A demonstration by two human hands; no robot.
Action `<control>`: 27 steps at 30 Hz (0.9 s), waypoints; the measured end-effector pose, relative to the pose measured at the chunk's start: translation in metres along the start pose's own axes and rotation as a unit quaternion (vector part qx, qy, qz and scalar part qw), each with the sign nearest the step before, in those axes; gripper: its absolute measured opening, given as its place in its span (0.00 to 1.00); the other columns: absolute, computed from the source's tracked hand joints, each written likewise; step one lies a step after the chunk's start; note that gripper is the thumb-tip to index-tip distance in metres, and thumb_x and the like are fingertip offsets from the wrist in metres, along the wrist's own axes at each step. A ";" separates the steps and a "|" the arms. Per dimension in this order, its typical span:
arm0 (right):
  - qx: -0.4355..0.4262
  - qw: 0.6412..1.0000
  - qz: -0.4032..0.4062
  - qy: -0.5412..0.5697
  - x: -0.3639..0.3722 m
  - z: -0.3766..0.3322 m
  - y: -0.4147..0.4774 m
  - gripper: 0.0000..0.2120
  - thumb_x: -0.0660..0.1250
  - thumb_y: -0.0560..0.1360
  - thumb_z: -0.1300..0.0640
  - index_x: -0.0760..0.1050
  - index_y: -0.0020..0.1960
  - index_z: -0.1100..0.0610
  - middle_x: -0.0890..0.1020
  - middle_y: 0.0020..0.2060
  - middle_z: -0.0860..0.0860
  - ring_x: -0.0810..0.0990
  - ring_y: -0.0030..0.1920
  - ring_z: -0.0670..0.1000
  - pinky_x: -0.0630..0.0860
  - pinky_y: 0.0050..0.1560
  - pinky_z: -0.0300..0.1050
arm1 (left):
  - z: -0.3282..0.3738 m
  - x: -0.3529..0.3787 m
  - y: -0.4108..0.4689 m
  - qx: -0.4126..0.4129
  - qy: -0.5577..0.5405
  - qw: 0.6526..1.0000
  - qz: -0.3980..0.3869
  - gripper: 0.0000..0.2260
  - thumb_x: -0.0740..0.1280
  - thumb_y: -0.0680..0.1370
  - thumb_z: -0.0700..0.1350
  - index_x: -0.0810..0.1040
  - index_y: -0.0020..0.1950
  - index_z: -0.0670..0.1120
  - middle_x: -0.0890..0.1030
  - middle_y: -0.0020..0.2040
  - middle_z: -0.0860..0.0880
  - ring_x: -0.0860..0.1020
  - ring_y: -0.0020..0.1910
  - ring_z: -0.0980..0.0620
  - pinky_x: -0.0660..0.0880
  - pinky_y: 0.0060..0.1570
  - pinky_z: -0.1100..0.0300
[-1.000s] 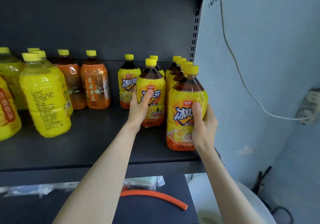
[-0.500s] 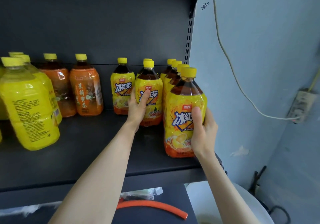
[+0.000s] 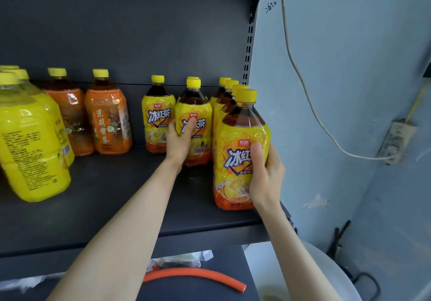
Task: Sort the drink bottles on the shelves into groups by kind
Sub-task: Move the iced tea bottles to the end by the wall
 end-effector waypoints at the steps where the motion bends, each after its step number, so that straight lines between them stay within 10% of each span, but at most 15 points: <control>1: 0.000 1.000 -0.003 0.000 0.000 0.000 0.000 0.21 0.60 0.67 0.29 0.75 0.45 0.46 0.81 0.48 0.57 0.82 0.48 0.54 0.80 0.47 0.51 | 0.003 0.001 -0.004 -0.011 0.001 1.000 -0.001 0.39 0.66 0.68 0.67 0.61 0.73 0.51 0.70 0.69 0.47 0.70 0.67 0.47 0.70 0.59 0.54; 10: -0.010 0.999 0.022 0.035 0.007 -0.007 -0.011 0.20 0.57 0.68 0.33 0.67 0.49 0.47 0.80 0.44 0.50 0.81 0.44 0.50 0.78 0.41 0.43 | 0.043 -0.026 -0.076 0.024 -0.014 0.999 0.047 0.11 0.58 0.79 0.56 0.74 0.54 0.53 0.77 0.53 0.57 0.73 0.56 0.58 0.67 0.57 0.61; 16: -0.038 0.999 -0.028 0.004 0.046 -0.016 -0.032 0.19 0.54 0.72 0.35 0.65 0.49 0.50 0.77 0.42 0.43 0.76 0.43 0.38 0.71 0.46 0.34 | 0.047 -0.010 -0.106 0.048 -0.083 0.994 -0.054 0.33 0.56 0.72 0.70 0.69 0.69 0.49 0.77 0.63 0.50 0.76 0.62 0.53 0.72 0.62 0.52; 22: -0.067 0.992 -0.053 -0.091 0.048 -0.016 -0.021 0.22 0.58 0.72 0.34 0.74 0.49 0.52 0.68 0.55 0.46 0.68 0.62 0.47 0.66 0.64 0.45 | 0.058 -0.025 -0.101 0.094 -0.050 0.994 -0.027 0.22 0.69 0.70 0.60 0.69 0.60 0.58 0.79 0.56 0.53 0.80 0.53 0.58 0.78 0.46 0.65; 27: -0.090 0.989 0.003 -0.119 0.028 -0.015 0.016 0.39 0.62 0.67 0.33 0.63 0.70 0.55 0.61 0.69 0.51 0.58 0.71 0.48 0.56 0.73 0.50 | 0.059 -0.026 -0.086 0.088 -0.048 0.994 -0.038 0.18 0.67 0.71 0.53 0.68 0.59 0.57 0.79 0.52 0.57 0.80 0.47 0.64 0.76 0.40 0.70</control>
Point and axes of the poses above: each hand's wrist, its own y-axis towards the middle knuckle, its own x-axis out of the palm, z = x × y, the point moved 4 cm from there along y, towards the middle knuckle
